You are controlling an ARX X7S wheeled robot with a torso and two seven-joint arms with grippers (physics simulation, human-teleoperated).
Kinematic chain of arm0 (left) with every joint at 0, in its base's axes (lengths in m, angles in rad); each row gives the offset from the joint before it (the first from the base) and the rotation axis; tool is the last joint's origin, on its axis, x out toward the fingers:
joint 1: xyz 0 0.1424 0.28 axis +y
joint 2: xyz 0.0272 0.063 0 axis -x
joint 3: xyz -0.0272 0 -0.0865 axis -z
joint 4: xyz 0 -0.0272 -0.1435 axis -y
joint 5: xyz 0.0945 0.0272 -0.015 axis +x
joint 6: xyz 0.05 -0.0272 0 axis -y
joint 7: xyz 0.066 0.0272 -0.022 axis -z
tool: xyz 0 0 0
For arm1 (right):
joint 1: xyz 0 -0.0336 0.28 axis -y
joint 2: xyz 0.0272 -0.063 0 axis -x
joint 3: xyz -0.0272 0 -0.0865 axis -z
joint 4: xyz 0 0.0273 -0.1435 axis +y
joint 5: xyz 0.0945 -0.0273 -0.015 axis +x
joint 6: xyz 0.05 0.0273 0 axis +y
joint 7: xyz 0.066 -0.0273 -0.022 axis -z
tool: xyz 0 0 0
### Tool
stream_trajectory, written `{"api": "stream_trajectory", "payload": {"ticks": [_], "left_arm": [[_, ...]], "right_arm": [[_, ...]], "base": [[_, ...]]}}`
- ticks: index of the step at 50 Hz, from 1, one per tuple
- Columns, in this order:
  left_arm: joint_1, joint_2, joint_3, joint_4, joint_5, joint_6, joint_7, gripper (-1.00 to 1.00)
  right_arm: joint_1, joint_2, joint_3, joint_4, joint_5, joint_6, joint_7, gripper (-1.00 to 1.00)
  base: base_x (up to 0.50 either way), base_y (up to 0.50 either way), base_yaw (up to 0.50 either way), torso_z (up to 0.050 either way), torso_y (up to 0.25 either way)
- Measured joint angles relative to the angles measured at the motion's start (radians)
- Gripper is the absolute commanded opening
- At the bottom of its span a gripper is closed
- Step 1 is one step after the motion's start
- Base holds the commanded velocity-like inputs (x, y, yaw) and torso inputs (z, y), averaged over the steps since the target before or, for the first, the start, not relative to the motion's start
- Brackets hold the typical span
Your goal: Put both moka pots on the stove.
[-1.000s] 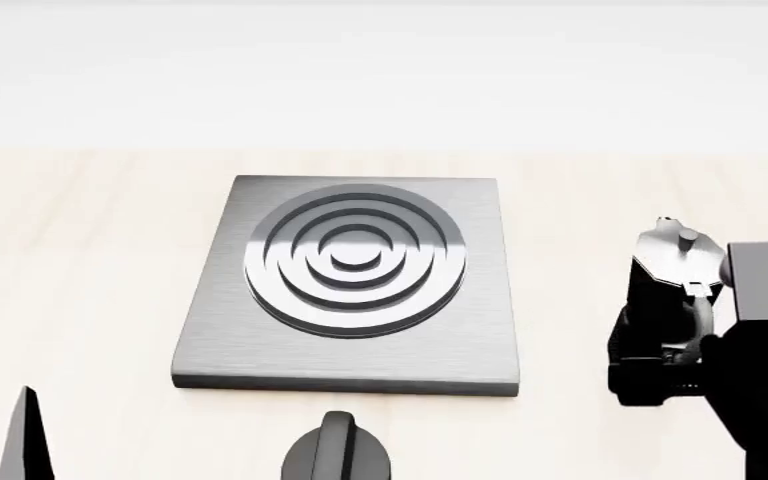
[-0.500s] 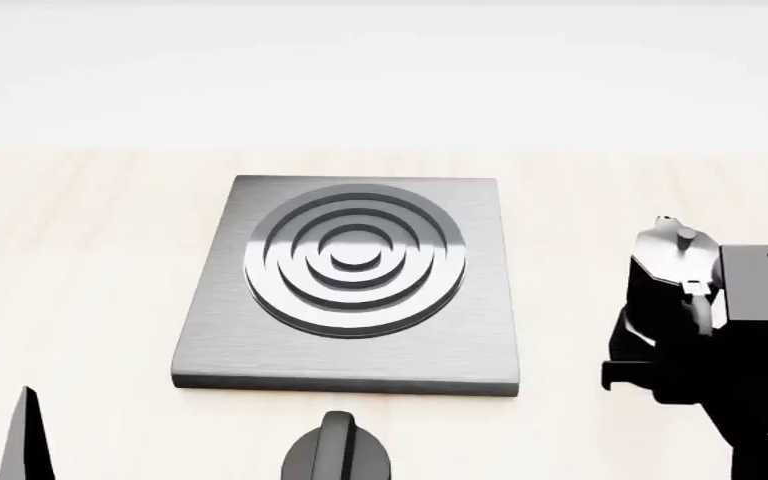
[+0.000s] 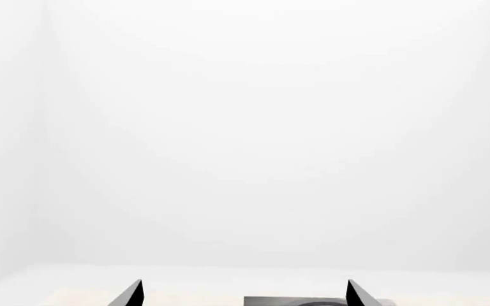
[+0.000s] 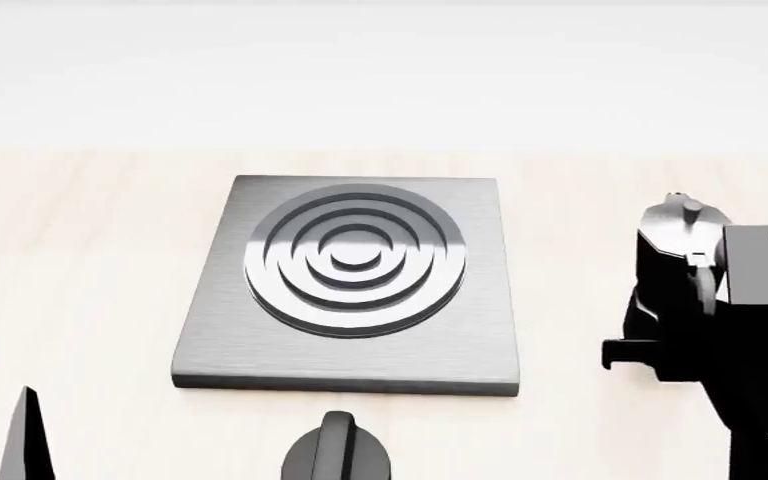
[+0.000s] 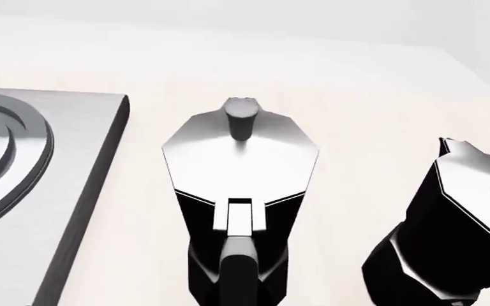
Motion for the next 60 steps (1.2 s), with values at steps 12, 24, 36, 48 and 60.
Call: {"api": "stream_trajectory", "payload": {"ticks": [12,24,36,48,60], "left_arm": [[-0.004,-0.002,0.002,-0.004,-0.004,0.002,-0.007,1.00],[-0.008,-0.010,0.011,-0.008,-0.003,-0.007,-0.009,1.00],[-0.015,-0.018,0.024,-0.014,0.000,-0.023,-0.009,1.00],[-0.019,-0.022,0.031,-0.028,0.002,-0.026,-0.011,1.00],[-0.020,-0.026,0.030,-0.042,-0.004,-0.015,-0.010,1.00]], "right_arm": [[0.001,0.010,0.006,-0.175,0.008,0.028,0.033,-1.00],[0.043,0.000,-0.015,-0.308,0.028,0.092,0.044,-1.00],[0.119,-0.056,-0.066,-0.265,0.028,0.079,0.017,-1.00],[0.197,-0.153,-0.118,-0.163,0.030,0.012,-0.025,-1.00],[0.246,-0.250,-0.162,-0.033,0.025,-0.084,-0.059,-1.00]], "base": [[0.00,0.00,0.00,0.000,0.001],[0.00,0.00,0.00,0.000,0.001],[0.00,0.00,0.00,0.000,0.001],[0.00,0.00,0.00,0.000,0.001],[0.00,0.00,0.00,0.000,0.002]]}}
